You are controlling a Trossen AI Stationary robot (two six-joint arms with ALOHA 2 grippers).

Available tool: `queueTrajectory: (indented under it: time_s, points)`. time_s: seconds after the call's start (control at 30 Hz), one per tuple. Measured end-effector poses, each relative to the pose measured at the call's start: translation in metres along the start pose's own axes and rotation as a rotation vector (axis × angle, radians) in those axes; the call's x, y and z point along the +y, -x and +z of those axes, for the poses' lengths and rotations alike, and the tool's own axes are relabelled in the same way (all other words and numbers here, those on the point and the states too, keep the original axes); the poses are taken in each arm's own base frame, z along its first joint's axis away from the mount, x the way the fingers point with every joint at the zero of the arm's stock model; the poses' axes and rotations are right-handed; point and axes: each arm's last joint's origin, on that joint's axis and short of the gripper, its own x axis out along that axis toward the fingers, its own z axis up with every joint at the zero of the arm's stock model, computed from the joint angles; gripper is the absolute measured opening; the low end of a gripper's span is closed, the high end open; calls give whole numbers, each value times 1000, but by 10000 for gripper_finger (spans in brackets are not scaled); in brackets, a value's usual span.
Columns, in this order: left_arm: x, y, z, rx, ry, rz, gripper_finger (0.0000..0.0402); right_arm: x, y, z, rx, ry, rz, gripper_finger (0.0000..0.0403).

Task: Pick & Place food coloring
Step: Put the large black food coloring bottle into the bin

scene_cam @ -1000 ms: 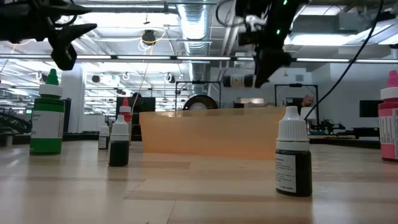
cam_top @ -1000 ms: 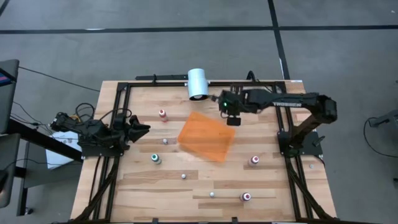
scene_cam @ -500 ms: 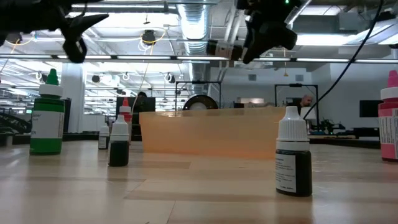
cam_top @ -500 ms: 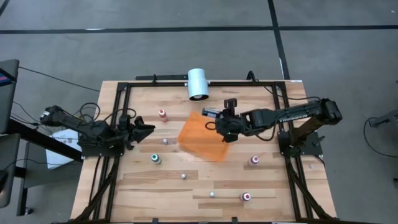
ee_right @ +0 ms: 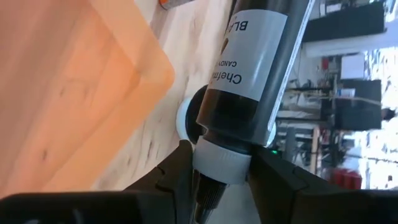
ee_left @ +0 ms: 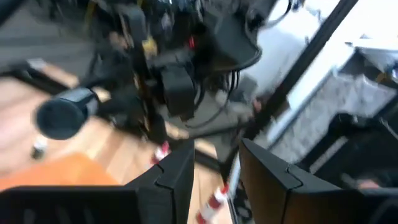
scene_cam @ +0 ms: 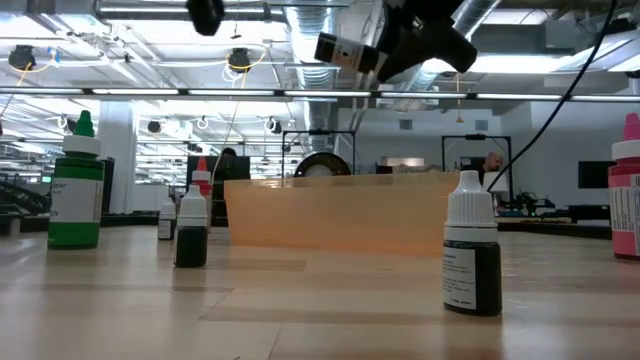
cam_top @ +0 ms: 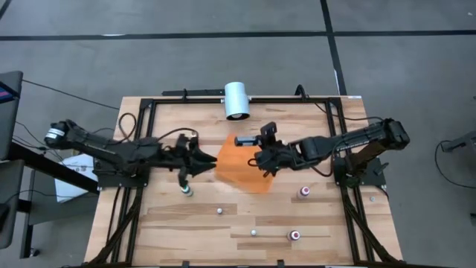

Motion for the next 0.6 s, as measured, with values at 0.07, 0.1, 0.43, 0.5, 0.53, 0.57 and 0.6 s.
queueTrajectory:
  time_s: [0.07,0.1,0.43,0.5,0.53,0.57,0.6]
  points:
    - [1,-10,6,89,-3,29,119,1,2,1,5,32,-13,131]
    - [2,-15,9,126,-3,53,119,1,2,1,7,53,-18,132]
    - [12,-51,50,318,-59,149,119,1,4,1,57,258,-66,123]
    - [15,-57,56,346,-79,163,119,2,4,1,58,267,-67,128]
    - [19,-59,58,368,-82,186,119,2,5,2,55,268,-67,130]
    - [23,-60,59,391,-86,208,119,3,6,2,53,270,-67,132]
    - [26,-61,61,408,-87,227,119,3,6,3,50,275,-67,132]
